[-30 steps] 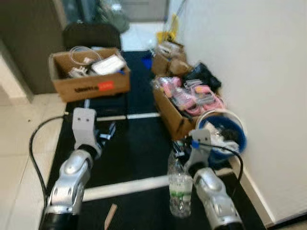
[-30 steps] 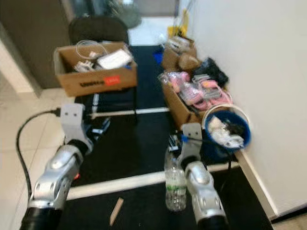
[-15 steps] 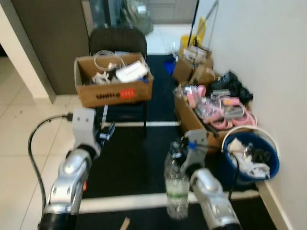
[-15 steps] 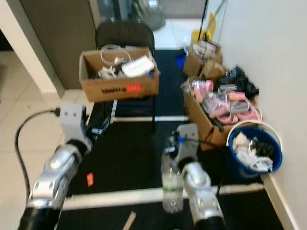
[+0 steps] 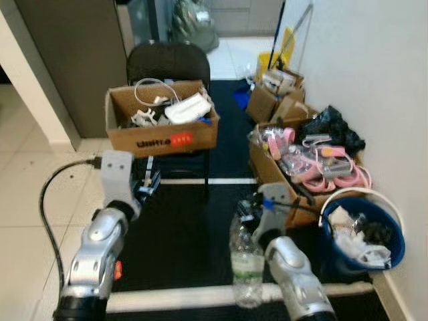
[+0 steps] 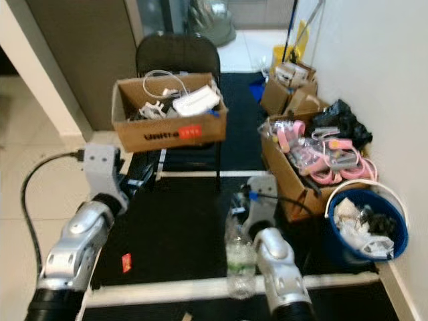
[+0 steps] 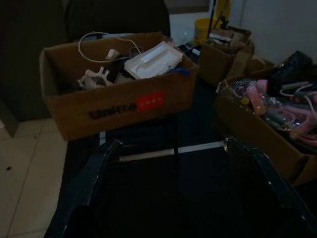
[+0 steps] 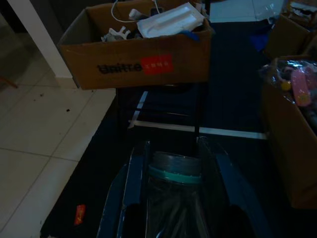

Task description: Picking trash to rubbish bin

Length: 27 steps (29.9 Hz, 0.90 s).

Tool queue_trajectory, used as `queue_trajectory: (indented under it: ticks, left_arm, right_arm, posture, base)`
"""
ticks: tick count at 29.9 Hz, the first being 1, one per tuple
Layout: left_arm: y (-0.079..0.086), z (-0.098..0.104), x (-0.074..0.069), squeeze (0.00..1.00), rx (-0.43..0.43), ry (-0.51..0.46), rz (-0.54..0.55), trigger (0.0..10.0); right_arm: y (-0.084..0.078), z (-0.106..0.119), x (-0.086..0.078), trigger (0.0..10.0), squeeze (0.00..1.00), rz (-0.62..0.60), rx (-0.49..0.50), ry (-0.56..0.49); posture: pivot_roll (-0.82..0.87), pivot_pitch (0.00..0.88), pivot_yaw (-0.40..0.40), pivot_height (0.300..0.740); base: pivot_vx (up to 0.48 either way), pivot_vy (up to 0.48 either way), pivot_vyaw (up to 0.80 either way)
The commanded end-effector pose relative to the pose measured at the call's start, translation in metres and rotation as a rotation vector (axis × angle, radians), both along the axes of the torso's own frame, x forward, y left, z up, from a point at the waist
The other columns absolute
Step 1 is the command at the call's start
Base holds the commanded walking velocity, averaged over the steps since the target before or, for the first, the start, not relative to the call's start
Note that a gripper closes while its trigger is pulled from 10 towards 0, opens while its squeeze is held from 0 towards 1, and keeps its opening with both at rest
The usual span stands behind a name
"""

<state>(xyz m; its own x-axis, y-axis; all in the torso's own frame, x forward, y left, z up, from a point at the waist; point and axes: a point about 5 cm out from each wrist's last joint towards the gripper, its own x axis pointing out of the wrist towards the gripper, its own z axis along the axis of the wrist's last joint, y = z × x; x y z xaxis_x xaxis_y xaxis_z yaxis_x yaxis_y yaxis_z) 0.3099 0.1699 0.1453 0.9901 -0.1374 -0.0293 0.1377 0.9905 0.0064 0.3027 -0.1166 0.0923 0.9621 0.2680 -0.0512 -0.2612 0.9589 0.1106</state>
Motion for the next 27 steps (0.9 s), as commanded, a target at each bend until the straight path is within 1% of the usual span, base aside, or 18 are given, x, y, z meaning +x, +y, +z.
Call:
queue_trajectory:
  ticks: [1, 12, 27]
  left_arm:
    - [0.0043, -0.0050, -0.0030, 0.02, 0.005, 0.025, 0.009, 10.0]
    - [0.0047, -0.0042, -0.0036, 0.07, 0.003, 0.022, 0.010, 10.0]
    - [0.0030, -0.0075, -0.0070, 0.09, 0.008, 0.031, 0.006, 10.0]
  right_arm:
    - [0.0039, -0.0036, -0.0021, 10.0, 0.00, 0.009, 0.018, 0.020]
    - [0.0048, -0.0023, -0.0012, 10.0, 0.00, 0.017, 0.022, 0.018]
    - [0.0064, 0.0043, 0.0013, 10.0, 0.00, 0.031, 0.027, -0.002]
  posture:
    - [0.02, 0.121, 0.026, 0.740]
    - [0.02, 0.125, 0.023, 0.740]
    - [0.02, 0.130, 0.016, 0.740]
  base:
    - [0.330, 0.000, 0.00]
    - [0.337, 0.000, 0.00]
    - [0.349, 0.000, 0.00]
